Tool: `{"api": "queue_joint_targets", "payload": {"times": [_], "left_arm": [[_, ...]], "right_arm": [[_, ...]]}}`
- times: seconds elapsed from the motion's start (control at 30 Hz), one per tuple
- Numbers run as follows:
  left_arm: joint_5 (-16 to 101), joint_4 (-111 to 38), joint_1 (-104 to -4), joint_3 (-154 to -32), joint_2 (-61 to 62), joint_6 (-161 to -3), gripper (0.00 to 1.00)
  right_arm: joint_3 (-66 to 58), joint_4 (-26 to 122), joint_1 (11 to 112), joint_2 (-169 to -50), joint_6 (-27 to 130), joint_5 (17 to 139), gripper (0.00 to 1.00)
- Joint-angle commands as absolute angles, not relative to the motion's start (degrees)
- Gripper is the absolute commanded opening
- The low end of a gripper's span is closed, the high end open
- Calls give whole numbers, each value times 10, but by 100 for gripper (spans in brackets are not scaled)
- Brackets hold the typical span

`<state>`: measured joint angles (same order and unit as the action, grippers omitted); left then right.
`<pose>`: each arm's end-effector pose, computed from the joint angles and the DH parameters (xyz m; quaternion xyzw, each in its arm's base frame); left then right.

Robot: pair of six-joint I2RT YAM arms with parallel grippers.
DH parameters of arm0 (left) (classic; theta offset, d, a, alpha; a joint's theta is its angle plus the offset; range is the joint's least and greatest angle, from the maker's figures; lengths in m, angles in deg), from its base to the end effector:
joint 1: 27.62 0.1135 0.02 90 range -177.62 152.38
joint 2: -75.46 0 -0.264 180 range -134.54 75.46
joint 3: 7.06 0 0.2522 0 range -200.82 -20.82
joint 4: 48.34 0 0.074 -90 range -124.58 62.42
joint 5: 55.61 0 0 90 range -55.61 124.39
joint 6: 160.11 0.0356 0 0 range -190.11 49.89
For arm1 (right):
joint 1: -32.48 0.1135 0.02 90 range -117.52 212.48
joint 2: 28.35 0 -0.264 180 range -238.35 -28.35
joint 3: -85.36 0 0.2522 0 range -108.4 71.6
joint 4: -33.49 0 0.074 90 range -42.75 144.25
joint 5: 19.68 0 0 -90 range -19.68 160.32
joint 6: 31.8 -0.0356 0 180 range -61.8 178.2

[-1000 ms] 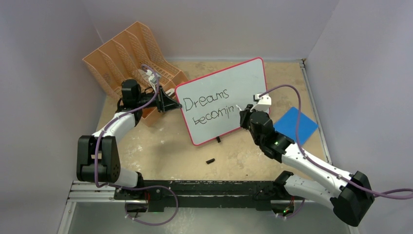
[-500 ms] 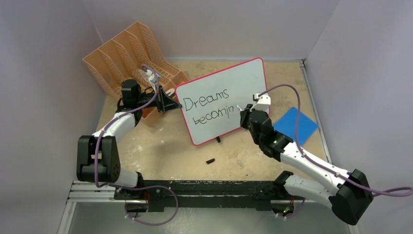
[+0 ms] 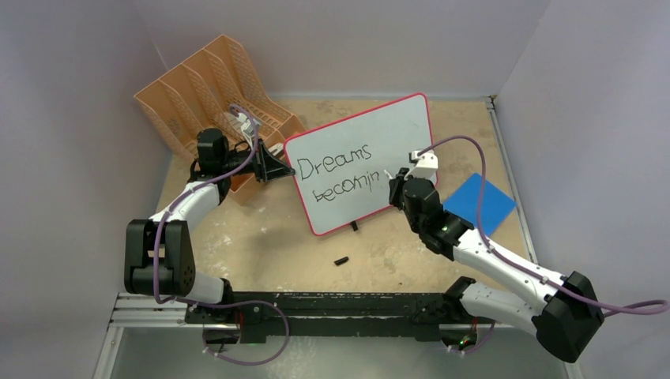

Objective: Write a sentence on the whiteboard

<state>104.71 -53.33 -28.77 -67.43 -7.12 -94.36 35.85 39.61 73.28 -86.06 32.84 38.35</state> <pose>0.3008 -0.0396 0.2545 0.2030 0.7132 -0.5589 0.3713 0.1861 0.1357 0.2749 0.0654 0.7750 0.1397 0.6128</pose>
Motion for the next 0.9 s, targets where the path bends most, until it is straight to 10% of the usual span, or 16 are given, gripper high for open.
{"api": "queue_joint_targets", "payload": {"times": [0.0, 0.87], "left_arm": [[1049, -549, -284, -692, -68, -923, 0], [1049, -551, -284, -692, -70, -924, 0]], "right_arm": [[352, 376, 728, -860, 335, 377, 0], [342, 358, 726, -869, 359, 440, 0]]}}
